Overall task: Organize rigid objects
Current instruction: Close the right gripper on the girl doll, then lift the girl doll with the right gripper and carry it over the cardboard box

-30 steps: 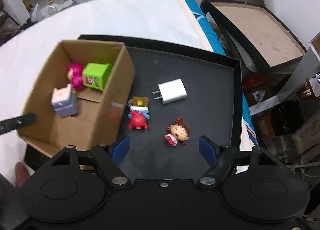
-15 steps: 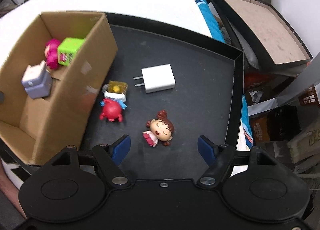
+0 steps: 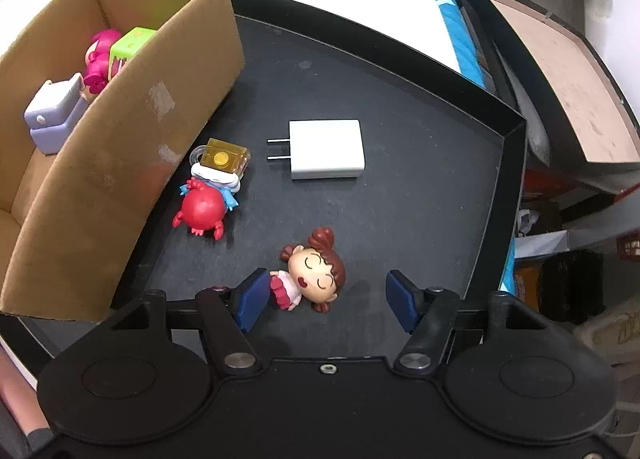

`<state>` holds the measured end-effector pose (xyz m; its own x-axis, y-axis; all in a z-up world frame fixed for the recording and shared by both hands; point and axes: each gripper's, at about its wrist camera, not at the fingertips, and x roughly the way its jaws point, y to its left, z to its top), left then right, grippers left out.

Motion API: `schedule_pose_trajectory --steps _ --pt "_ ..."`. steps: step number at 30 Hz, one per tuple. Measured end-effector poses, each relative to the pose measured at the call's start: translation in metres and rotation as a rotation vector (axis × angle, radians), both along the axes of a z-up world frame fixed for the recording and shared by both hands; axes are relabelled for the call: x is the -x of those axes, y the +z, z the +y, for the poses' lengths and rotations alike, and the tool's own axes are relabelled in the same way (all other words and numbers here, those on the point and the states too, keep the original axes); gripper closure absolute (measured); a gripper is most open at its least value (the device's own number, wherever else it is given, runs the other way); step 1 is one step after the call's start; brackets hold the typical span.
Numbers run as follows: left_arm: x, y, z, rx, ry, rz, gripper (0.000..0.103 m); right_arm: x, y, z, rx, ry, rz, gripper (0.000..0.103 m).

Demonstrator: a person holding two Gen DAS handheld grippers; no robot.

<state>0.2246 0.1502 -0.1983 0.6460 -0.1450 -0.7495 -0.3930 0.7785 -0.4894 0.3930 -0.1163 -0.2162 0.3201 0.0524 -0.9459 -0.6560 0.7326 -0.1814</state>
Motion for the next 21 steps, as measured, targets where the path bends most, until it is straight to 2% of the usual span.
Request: schedule_pose_trajectory --steps 3,7,15,17,21 --pt "0.0 0.0 0.0 0.001 -0.001 0.0 0.084 -0.004 -0.004 0.001 -0.001 0.001 0.01 0.042" --pt "-0.001 0.0 0.0 0.002 0.0 0.0 0.084 -0.009 -0.012 0.003 0.005 -0.006 0.042 0.053" --pt "0.0 0.0 0.0 0.0 -0.003 -0.002 0.084 -0.011 -0.017 0.006 -0.007 -0.012 0.043 0.053" --pt "0.0 0.0 -0.001 0.0 -0.002 -0.002 0.084 -0.011 -0.016 0.006 -0.013 -0.017 0.054 0.06" --pt "0.0 0.0 0.0 0.001 -0.004 -0.003 0.084 -0.008 -0.011 0.006 -0.022 -0.037 0.083 0.06"
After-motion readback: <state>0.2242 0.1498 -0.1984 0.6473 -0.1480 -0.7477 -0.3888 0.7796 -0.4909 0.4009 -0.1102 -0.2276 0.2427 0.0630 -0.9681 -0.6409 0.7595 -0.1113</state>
